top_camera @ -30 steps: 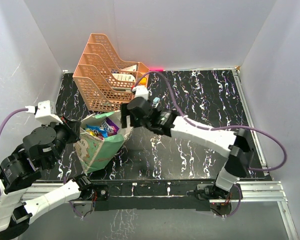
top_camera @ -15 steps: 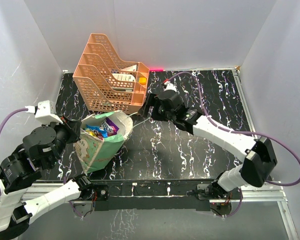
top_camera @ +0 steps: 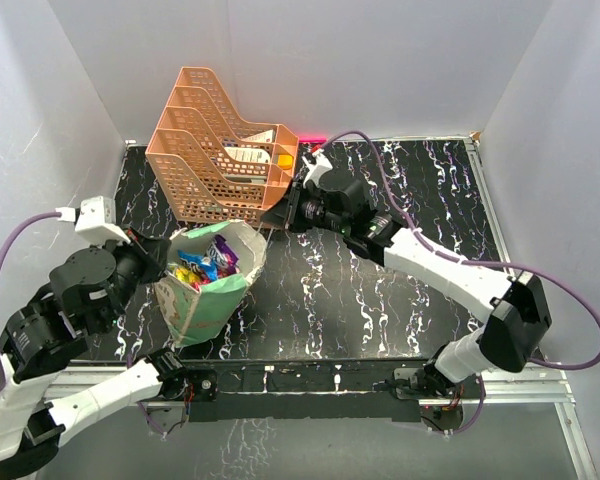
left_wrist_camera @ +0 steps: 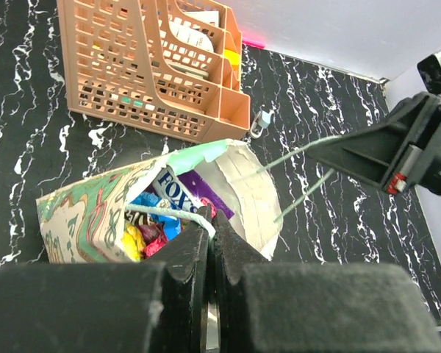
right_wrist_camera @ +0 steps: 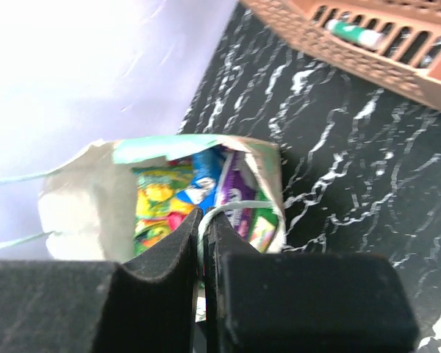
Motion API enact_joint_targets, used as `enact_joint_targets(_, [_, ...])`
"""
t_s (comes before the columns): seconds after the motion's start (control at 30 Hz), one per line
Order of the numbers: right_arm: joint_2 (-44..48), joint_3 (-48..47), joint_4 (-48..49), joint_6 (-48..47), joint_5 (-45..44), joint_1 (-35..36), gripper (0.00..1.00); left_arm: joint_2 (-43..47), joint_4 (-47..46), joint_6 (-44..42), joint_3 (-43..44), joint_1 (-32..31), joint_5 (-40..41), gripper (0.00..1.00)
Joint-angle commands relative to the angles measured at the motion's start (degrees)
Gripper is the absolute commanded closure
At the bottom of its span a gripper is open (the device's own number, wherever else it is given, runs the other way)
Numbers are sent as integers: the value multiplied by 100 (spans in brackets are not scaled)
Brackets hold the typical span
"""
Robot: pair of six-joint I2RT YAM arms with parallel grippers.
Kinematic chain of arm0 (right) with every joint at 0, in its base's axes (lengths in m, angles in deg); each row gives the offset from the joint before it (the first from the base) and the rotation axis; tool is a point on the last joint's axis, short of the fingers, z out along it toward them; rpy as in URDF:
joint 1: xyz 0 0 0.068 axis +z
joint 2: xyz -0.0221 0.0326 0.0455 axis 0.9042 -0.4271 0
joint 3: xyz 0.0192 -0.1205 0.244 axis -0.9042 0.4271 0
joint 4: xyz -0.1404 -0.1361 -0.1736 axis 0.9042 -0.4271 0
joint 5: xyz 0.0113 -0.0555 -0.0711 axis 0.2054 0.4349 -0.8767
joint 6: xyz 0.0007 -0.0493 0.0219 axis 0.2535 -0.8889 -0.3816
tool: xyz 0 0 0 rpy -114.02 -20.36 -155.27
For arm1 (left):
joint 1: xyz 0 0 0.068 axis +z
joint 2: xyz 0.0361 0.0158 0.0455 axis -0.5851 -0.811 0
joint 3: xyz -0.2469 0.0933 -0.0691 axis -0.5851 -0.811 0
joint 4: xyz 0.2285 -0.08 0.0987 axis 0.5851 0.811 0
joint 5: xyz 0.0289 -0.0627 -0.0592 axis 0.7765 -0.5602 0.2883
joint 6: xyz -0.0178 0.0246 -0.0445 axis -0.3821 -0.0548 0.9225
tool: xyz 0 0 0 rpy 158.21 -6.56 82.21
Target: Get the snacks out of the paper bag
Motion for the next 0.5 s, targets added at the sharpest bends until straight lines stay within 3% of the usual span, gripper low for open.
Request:
enact_joint_targets(0.0, [670,-163,843,-261,754,245,93,-368,-684,-13,272,-7,-147,100])
enact_joint_targets(0.27, [1294,1097,1225,-108,568,1202,93,-917,-1084,-225,353,-3,-187,100])
enact_joint_targets(0.47, [1559,1019,1254,-447,153,1488,92,-1231,-1288,-361,368,-7,-12,100])
